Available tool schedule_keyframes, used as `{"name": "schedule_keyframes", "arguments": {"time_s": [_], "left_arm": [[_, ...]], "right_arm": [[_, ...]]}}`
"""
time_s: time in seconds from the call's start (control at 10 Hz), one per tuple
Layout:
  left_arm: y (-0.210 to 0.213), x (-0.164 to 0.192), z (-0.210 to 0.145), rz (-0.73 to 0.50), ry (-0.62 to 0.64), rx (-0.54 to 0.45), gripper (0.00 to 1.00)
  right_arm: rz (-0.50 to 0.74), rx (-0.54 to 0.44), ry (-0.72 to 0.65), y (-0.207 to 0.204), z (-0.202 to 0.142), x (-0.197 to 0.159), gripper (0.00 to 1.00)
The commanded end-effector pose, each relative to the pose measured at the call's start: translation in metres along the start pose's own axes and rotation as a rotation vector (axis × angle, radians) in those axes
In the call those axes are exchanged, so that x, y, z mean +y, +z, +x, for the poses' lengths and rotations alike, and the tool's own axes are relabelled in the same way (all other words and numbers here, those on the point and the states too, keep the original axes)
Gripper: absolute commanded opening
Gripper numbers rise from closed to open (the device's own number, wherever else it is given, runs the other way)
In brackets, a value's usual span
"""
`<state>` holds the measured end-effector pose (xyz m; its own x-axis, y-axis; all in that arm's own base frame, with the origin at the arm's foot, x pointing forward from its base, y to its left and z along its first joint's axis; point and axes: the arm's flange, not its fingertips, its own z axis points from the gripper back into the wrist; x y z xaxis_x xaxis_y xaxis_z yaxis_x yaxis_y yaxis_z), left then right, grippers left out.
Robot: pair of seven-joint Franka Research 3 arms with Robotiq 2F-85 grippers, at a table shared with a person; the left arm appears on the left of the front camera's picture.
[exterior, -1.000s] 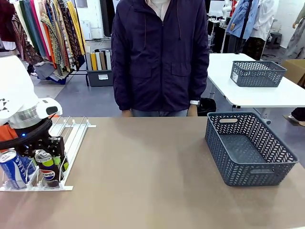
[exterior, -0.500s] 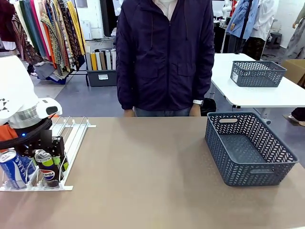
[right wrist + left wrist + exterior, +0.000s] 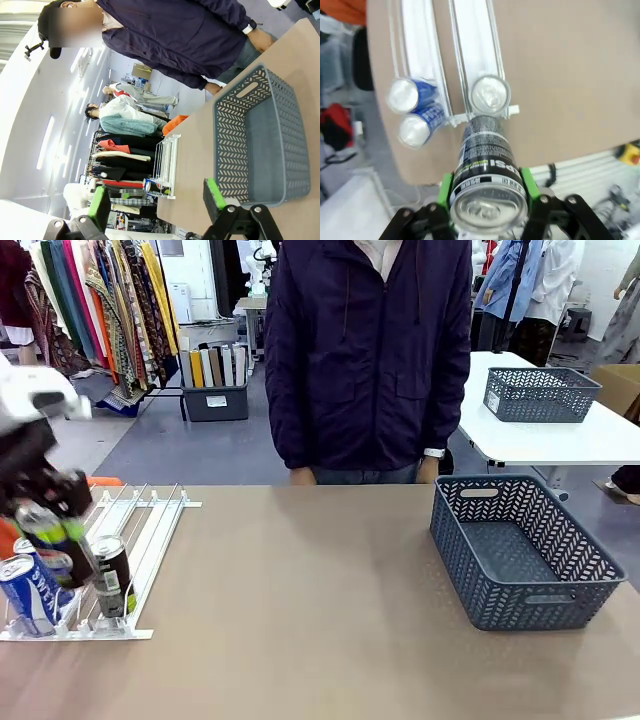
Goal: Retrieve and store the cans from the dispenser.
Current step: Pick up one can from the Automatic Can Dispenser and place it in the middle of the table.
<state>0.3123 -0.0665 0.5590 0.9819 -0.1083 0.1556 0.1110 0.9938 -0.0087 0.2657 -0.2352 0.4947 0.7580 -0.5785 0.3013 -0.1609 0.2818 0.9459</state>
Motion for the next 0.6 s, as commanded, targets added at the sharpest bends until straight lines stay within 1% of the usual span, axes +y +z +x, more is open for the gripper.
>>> {"name": "schedule_keyframes", "arguments": {"time_s": [0.0,0.1,0.2,0.3,0.4,0.5], "left_arm": [[0.061,0.012,0.007,-0.050,-0.119,-0.069,0.00],[0.096,0.022,0.001,-0.055,-0.163,-0.095,0.00],[0.115,0.030,-0.001,-0.085,-0.182,-0.120,0.00],[0.118,0.035,-0.002,-0.094,-0.162,-0.129,0.00],[0.109,0.036,-0.001,-0.094,-0.161,-0.107,0.00],[0.122,0.030,-0.008,-0.061,-0.151,-0.131,0.00]], "right_arm": [[0.016,-0.011,0.025,0.001,0.003,0.002,1.00],[0.016,-0.011,0.025,0.001,0.003,0.002,1.00],[0.016,-0.011,0.025,0.001,0.003,0.002,1.00],[0.016,-0.011,0.025,0.001,0.003,0.002,1.00],[0.016,-0.011,0.025,0.001,0.003,0.002,1.00],[0.016,-0.011,0.025,0.001,0.003,0.002,1.00]]}}
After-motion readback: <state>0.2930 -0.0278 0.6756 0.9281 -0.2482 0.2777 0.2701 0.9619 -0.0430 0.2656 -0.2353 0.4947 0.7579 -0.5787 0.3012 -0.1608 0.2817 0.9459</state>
